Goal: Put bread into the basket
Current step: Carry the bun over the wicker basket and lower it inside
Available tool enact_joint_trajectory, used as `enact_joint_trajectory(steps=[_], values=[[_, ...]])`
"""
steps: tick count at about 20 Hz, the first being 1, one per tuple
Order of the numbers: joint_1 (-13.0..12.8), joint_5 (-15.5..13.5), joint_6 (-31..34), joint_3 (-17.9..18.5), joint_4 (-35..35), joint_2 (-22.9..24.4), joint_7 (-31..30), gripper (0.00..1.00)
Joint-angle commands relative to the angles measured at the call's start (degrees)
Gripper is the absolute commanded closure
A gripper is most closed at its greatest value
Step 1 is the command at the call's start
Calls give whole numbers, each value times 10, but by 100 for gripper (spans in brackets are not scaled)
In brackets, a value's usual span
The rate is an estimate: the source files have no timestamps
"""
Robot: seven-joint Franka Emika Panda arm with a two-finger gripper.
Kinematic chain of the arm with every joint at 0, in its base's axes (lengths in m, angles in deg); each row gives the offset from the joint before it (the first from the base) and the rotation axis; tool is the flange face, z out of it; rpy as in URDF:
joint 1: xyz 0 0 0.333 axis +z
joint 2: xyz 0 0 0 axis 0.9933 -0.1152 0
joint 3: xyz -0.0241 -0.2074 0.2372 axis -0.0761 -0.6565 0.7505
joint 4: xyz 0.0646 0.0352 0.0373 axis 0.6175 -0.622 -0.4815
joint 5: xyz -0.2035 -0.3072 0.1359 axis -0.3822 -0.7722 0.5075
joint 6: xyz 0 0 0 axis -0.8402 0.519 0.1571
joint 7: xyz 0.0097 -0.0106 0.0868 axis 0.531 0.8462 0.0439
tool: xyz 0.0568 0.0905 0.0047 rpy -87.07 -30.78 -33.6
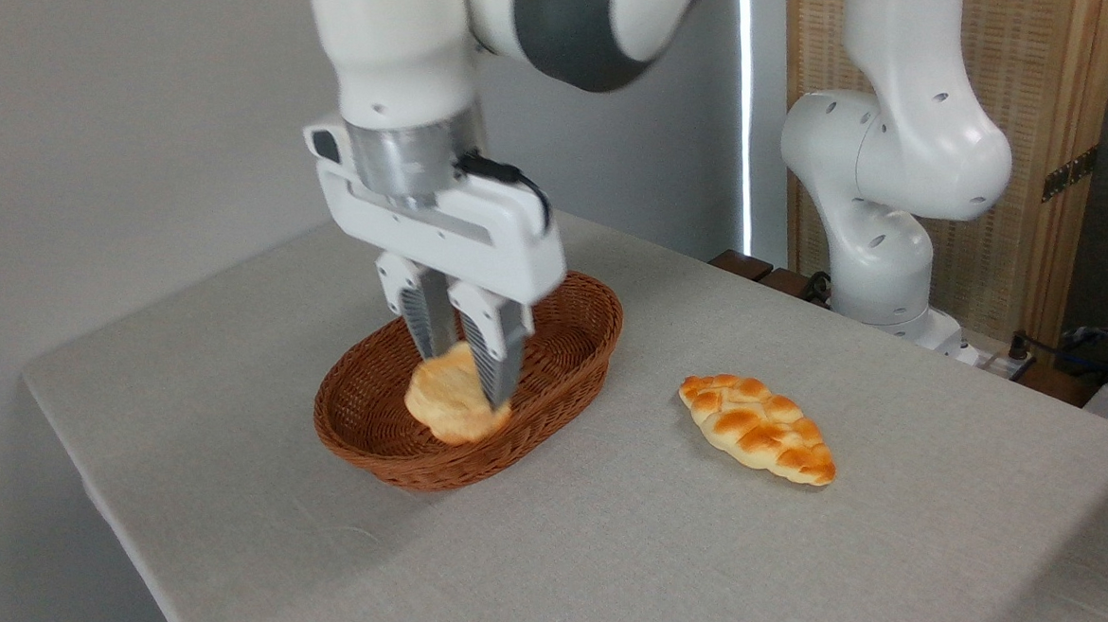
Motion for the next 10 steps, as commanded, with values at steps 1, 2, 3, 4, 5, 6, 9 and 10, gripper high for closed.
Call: enact_joint_trajectory(steps=[1, 2, 3, 4, 5, 6, 9, 10], values=[[3, -8, 13, -52, 4, 3, -34, 46], [3, -8, 13, -66, 3, 2, -34, 44], [3, -8, 12, -77, 3, -1, -34, 43], [3, -8, 11, -88, 3, -4, -35, 39], [3, -8, 9, -94, 2, -8, -37, 33], [3, -8, 8, -99, 2, -12, -42, 26], [3, -6, 3, -109, 1, -23, -44, 14], [3, -6, 3, -109, 1, -23, -45, 0]])
